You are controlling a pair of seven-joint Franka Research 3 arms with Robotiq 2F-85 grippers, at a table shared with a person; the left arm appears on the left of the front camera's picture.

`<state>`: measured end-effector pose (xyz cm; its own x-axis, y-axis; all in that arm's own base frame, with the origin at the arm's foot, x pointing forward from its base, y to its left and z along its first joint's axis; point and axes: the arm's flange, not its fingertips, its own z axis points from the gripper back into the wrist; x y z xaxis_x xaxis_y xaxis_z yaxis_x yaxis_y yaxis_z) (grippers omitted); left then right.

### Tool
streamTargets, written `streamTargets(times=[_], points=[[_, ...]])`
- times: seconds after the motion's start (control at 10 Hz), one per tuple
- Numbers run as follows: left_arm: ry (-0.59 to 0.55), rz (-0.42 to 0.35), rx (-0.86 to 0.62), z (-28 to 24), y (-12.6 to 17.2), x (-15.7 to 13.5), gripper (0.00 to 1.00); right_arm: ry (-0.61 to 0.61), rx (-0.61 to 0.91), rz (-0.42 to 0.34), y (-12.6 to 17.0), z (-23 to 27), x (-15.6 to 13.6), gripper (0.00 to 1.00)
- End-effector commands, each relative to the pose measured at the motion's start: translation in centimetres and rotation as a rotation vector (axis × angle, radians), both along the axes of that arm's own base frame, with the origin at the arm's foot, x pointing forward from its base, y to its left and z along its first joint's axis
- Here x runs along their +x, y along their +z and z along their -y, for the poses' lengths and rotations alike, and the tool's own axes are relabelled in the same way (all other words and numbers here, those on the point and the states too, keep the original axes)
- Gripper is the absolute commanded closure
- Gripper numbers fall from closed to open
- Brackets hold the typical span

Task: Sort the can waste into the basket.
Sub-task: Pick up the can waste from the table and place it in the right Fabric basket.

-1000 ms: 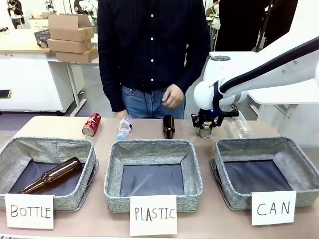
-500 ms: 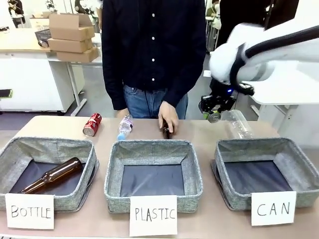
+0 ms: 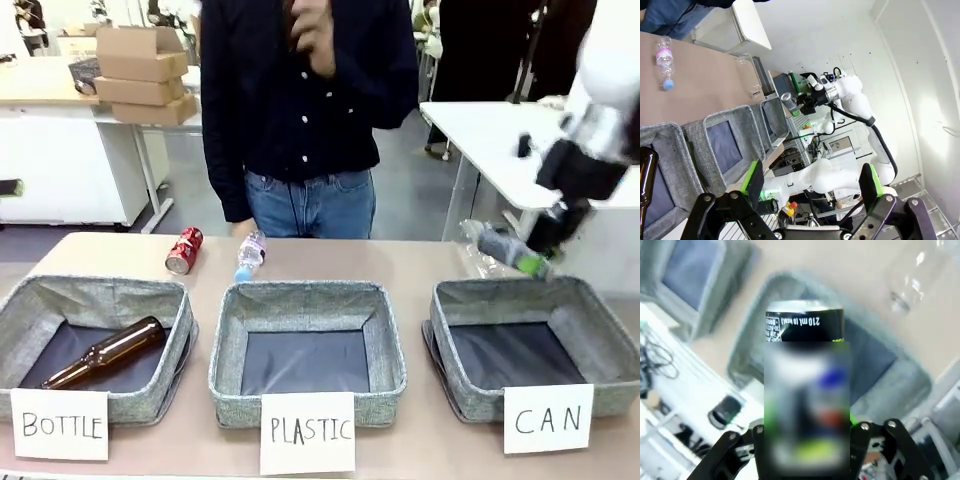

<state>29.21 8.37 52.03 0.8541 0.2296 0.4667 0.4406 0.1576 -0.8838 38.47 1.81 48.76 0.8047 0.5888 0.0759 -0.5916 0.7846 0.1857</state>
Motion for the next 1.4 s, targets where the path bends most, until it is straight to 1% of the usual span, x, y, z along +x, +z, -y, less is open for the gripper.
streamTargets(times=[0.0,0.1,0.2,0.3,0.5,0.6,0.8,1.0,1.3], points=[[-0.003,0.029,-0.016,0.2,0.1,0.0,0.0,-0.045,-0.036,0.011,-1.5,1.1,-1.0,0.67],[-0.003,0.029,-0.016,0.2,0.1,0.0,0.0,-0.046,-0.012,0.032,-1.5,1.4,-1.3,0.67],[-0.003,0.029,-0.016,0.2,0.1,0.0,0.0,-0.08,-0.016,0.03,-1.5,1.6,-1.0,0.67],[-0.003,0.029,-0.016,0.2,0.1,0.0,0.0,-0.051,-0.016,0.028,-1.5,1.5,-0.7,0.67],[-0.003,0.029,-0.016,0.2,0.1,0.0,0.0,-0.071,-0.037,-0.007,-1.6,1.5,-0.1,0.67],[-0.003,0.029,-0.016,0.2,0.1,0.0,0.0,-0.061,-0.052,-0.02,-1.7,1.4,-0.1,0.0],[-0.003,0.029,-0.016,0.2,0.1,0.0,0.0,-0.065,-0.029,-0.022,-1.8,1.4,-0.1,0.0],[-0.003,0.029,-0.016,0.2,0.1,0.0,0.0,-0.097,-0.004,0.01,-1.7,1.4,-0.2,0.0],[-0.003,0.029,-0.016,0.2,0.1,0.0,0.0,-0.124,0.046,0.0,-1.7,1.6,0.1,0.0]])
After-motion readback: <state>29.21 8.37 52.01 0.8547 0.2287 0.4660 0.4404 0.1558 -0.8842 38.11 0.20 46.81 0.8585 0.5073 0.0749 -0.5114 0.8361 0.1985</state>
